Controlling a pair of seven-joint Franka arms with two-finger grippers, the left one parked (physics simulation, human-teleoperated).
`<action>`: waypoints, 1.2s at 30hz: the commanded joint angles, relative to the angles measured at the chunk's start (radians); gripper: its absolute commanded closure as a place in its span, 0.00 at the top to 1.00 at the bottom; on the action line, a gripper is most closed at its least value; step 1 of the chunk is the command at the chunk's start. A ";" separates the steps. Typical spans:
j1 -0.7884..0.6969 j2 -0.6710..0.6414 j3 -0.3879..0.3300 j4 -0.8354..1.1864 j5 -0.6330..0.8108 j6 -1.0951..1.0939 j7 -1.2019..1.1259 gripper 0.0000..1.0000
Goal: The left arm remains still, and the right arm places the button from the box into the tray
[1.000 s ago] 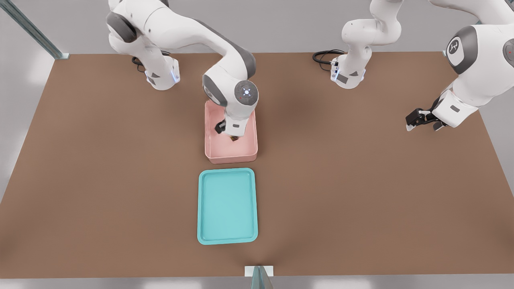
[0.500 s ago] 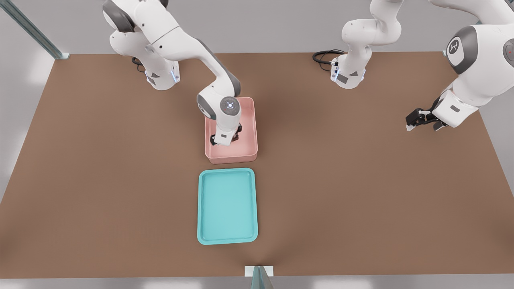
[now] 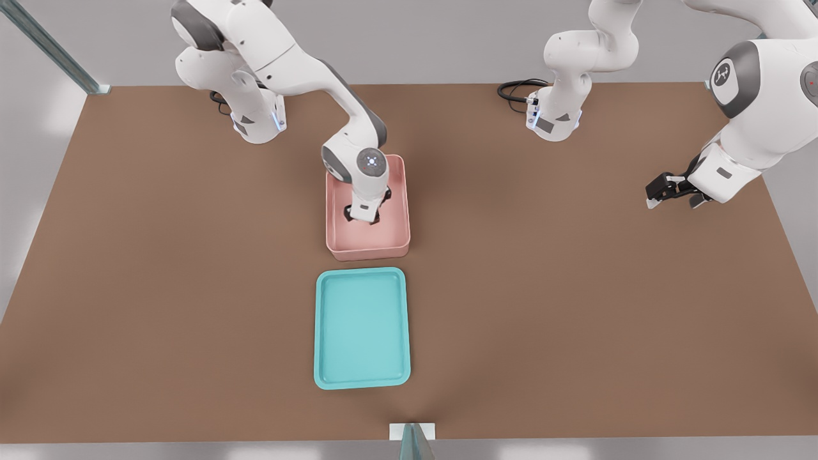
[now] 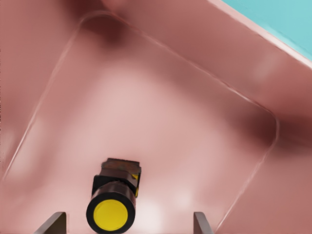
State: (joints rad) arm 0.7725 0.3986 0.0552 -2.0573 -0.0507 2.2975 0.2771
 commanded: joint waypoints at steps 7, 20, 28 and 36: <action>0.018 0.037 0.000 -0.006 0.005 0.054 -0.012 0.97; 0.037 0.068 0.005 -0.014 0.005 0.089 -0.012 0.98; 0.037 0.089 0.005 -0.012 0.005 0.129 -0.012 0.95; 0.037 0.095 0.005 -0.014 0.005 0.128 -0.007 0.75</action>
State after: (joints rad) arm 0.8099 0.4941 0.0598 -2.0712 -0.0474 2.4210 0.2734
